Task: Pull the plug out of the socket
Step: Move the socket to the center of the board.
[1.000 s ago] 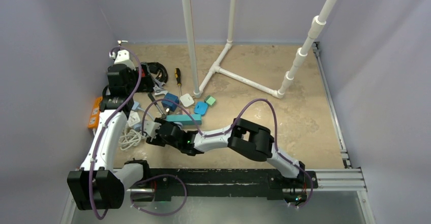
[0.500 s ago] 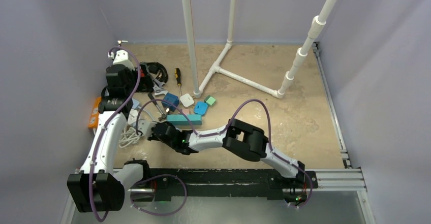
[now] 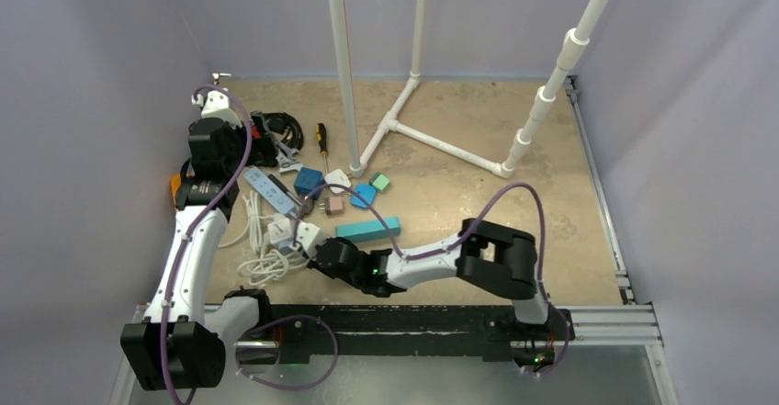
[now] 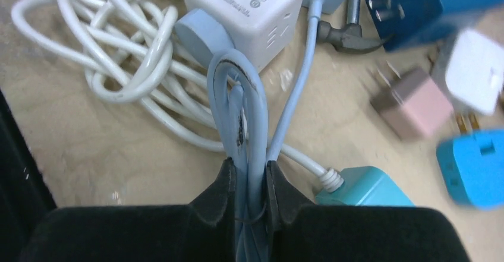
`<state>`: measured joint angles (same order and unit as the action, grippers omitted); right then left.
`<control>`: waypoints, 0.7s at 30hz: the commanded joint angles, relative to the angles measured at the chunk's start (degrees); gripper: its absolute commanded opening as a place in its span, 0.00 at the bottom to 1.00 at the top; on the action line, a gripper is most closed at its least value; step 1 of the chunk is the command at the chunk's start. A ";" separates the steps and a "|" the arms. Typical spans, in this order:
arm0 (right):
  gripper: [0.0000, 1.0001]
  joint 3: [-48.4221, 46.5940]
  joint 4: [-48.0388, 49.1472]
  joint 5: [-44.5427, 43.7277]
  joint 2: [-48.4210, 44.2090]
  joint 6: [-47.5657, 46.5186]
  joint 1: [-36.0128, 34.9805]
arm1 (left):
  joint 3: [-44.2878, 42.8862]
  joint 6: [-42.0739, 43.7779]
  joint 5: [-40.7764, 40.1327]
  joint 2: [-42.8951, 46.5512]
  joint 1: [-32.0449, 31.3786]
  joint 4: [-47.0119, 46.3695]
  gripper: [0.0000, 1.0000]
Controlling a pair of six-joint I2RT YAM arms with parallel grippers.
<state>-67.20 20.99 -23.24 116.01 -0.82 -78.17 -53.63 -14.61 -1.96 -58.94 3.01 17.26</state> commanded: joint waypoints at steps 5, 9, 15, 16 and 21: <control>0.00 14.18 -0.75 -8.54 -15.64 20.26 1.50 | -0.25 -2.54 4.74 0.08 0.43 -2.67 0.99; 0.00 18.20 -3.50 -11.06 -19.63 25.67 3.92 | 0.37 -3.14 6.22 0.50 0.34 -3.11 0.98; 0.00 23.61 -5.38 -11.69 -26.74 32.30 9.90 | 0.71 -3.52 7.38 0.28 -0.63 -3.47 0.98; 0.00 24.09 -5.86 -12.42 -27.93 33.65 10.70 | 0.72 -3.51 7.38 0.31 -0.96 -3.46 0.97; 0.06 26.42 -7.72 -13.80 -33.04 39.40 15.28 | 0.79 -3.38 7.01 0.31 -2.62 -3.28 0.97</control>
<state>-41.54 12.88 -26.85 88.42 30.44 -67.55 -53.47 -17.39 4.29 -59.00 1.45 16.78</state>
